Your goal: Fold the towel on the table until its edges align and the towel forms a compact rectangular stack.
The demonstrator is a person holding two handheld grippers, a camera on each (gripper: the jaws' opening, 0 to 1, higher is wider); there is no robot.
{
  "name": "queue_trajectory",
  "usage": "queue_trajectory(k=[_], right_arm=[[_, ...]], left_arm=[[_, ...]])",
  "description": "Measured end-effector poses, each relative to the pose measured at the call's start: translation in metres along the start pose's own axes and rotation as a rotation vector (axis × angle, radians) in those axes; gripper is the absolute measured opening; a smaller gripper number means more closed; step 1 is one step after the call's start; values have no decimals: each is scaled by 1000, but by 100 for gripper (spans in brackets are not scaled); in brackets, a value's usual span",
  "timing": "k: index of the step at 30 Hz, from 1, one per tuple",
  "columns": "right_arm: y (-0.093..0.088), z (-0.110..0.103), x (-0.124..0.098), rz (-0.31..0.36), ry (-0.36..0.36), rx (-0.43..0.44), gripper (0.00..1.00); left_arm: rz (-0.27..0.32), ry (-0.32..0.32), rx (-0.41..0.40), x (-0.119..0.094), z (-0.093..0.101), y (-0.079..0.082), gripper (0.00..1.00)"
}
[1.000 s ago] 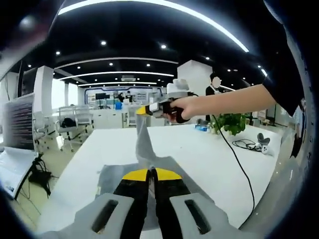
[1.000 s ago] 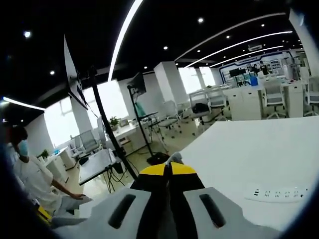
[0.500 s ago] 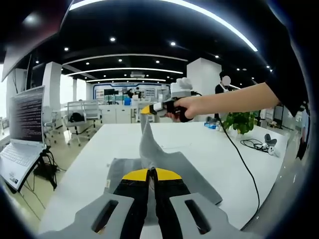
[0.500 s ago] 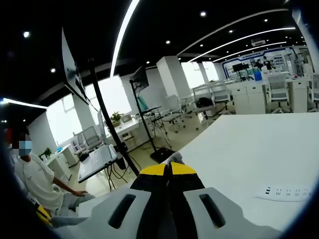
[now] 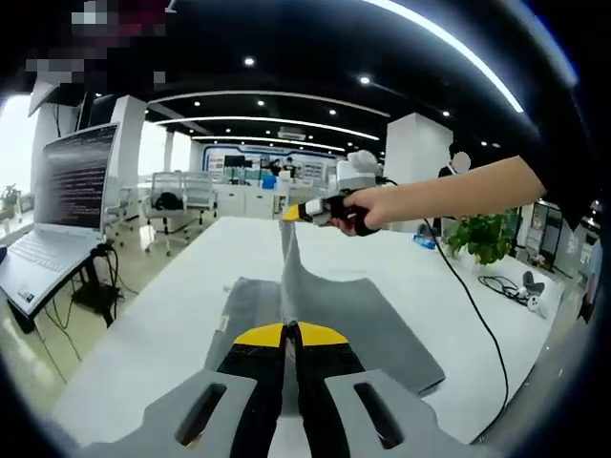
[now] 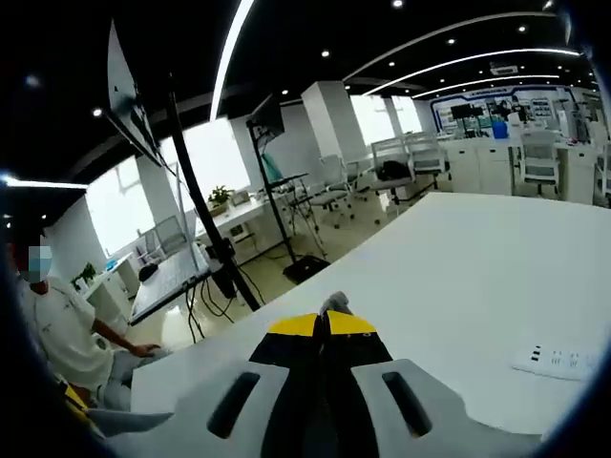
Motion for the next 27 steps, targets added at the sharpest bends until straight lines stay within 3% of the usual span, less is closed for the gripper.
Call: queue_trajectory(k=[7, 16, 27], right_arm=[[-23, -4, 29, -64, 2, -26, 0], [-52, 4, 73, -134, -7, -50, 0], [-79, 9, 100, -145, -66, -54, 0]], left_arm=[[-32, 52, -55, 7, -17, -22, 3], [-38, 138, -181, 13, -41, -50, 3], [-41, 234, -347, 22, -67, -90, 3]])
Point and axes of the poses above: the point that each gripper's makers call its tool centre point, and the gripper's own axes: x roughly forward along the fingers, z roughly to its right, y roughly out of its top, the point moved 5 cm from there along -x, roughly backward along the fingers
